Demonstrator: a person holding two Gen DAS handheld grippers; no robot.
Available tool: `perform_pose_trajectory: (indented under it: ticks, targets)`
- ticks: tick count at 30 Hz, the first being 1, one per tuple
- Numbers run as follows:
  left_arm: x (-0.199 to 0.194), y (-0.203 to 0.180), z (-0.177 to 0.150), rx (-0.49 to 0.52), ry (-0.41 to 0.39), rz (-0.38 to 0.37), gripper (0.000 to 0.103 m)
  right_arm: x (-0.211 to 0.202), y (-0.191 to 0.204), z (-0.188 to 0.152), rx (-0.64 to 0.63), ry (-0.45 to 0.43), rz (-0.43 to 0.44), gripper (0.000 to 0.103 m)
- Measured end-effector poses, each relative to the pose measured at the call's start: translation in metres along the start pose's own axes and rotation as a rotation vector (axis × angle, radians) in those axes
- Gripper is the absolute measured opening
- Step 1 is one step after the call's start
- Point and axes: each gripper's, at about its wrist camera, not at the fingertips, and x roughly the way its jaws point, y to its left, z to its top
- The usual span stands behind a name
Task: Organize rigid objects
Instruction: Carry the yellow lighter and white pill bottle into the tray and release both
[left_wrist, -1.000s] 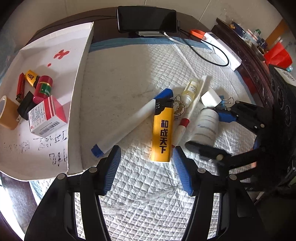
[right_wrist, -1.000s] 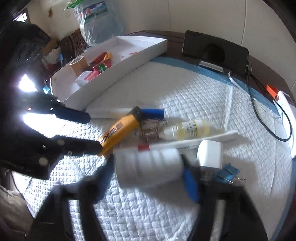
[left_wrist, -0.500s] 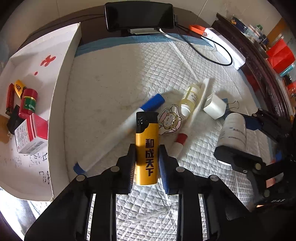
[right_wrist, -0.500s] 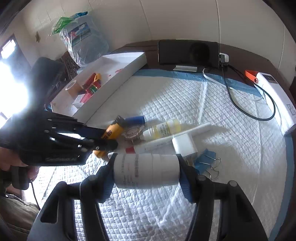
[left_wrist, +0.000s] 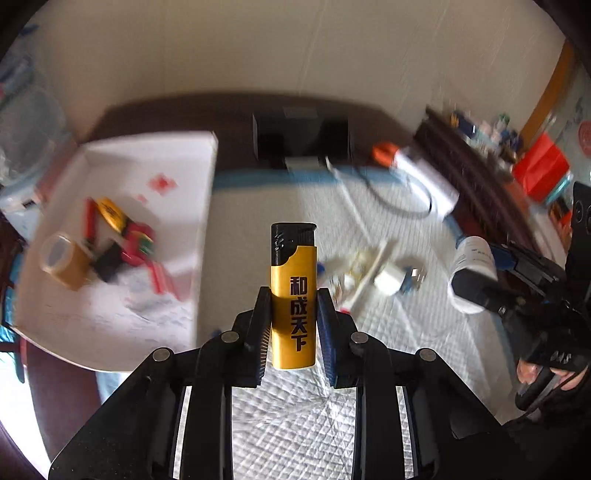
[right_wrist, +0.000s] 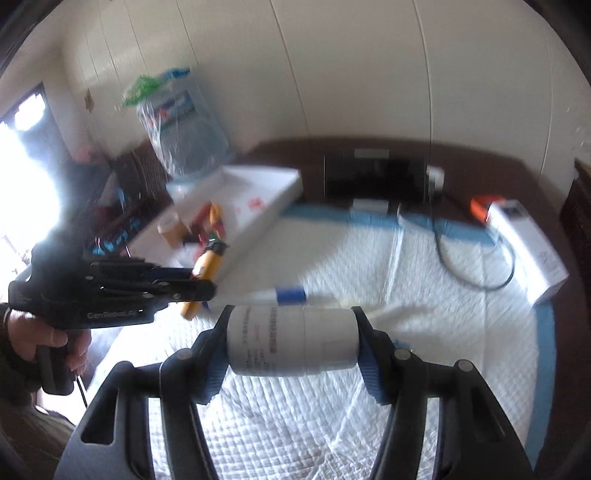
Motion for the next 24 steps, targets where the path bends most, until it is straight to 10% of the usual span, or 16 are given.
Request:
perform_pose_trajectory:
  ticks: [12,17,24]
  targets:
    - [-0.26,0.049,0.08,-0.019,-0.6,0.181,0.023,-0.16,0.054,0.135,-0.032,-0.558,0.053,0.06]
    - [-0.267,0.081,0.06,-0.092,-0.598,0.191,0.023,-0.185,0.092,0.147,-0.045,-0.674,0.131,0.06]
    - [-0.228,0.102,0.04,-0.136,-0.488,0.161,0.023,-0.117,0.118,0.156,-0.008,-0.534,0.205,0.06]
